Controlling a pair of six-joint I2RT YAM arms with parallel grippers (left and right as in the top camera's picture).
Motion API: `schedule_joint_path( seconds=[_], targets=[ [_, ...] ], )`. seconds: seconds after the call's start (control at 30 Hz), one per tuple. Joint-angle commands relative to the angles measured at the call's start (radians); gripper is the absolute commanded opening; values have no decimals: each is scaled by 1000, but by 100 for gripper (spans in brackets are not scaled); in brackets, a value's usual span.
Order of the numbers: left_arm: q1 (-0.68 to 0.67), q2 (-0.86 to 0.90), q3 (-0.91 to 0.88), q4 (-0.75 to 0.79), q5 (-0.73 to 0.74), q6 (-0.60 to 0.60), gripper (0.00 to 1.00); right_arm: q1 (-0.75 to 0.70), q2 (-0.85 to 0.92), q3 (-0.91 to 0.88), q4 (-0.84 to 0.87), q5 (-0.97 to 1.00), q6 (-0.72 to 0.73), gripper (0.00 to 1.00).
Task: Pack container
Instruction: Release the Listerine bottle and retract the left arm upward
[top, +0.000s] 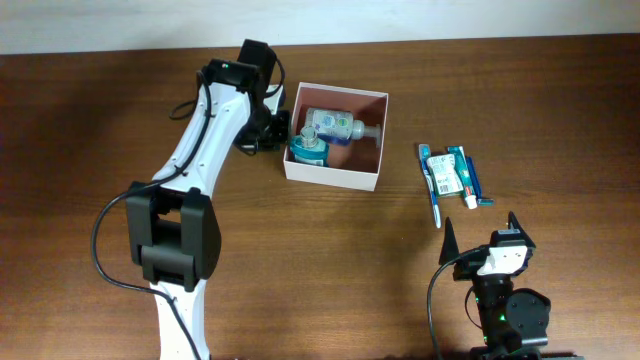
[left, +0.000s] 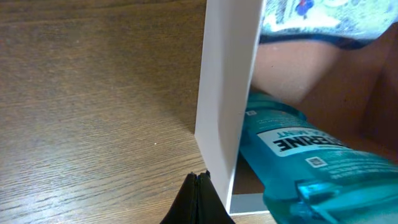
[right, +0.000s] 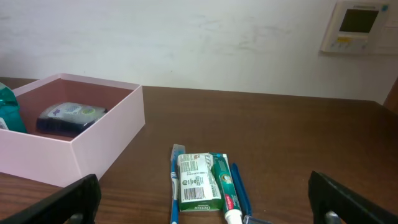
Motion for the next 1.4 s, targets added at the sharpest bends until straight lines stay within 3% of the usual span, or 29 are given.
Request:
schedule_joint_path(
  seconds=[0.0, 0.7, 0.97, 1.0, 1.03, 1.07, 1.1, 1.13, 1.2, 1.3, 1.33, 1.37],
  targets=[
    [-3, -2, -17, -3, 31, -9, 1, -7, -7, -7, -4, -2, 7, 99],
    [-82, -1, -27, -40, 41, -8, 1, -7, -7, -7, -4, -2, 7, 99],
    [68, -19, 64, -112, -159, -9, 1, -7, -7, -7, -4, -2, 7, 99],
    [94, -22, 84, -119, -160, -9, 9, -7, -7, -7, -4, -2, 7, 99],
    [133, -26, 116, -126, -159, -9, 26, -7, -7, -7, -4, -2, 7, 99],
    [154, -27, 133, -128, -159, -9, 36, -7, -7, -7, -4, -2, 7, 99],
    [195, -28, 162, -130, -158, -9, 58, -7, -7, -7, -4, -2, 7, 99],
    [221, -28, 177, -133, -152, -9, 71, -7, -7, -7, -4, -2, 7, 99],
    [275, -28, 193, -134, -125, -9, 82, -7, -7, -7, -4, -2, 7, 99],
    [335, -28, 192, -135, -110, -9, 87, -7, -7, -7, -4, -2, 7, 99],
    [350, -28, 192, -135, -110, -9, 99, -7, -7, -7, -4, -2, 7, 99],
    [354, -28, 192, -138, -110, -9, 99, -7, -7, -7, -4, -2, 7, 99]
  ],
)
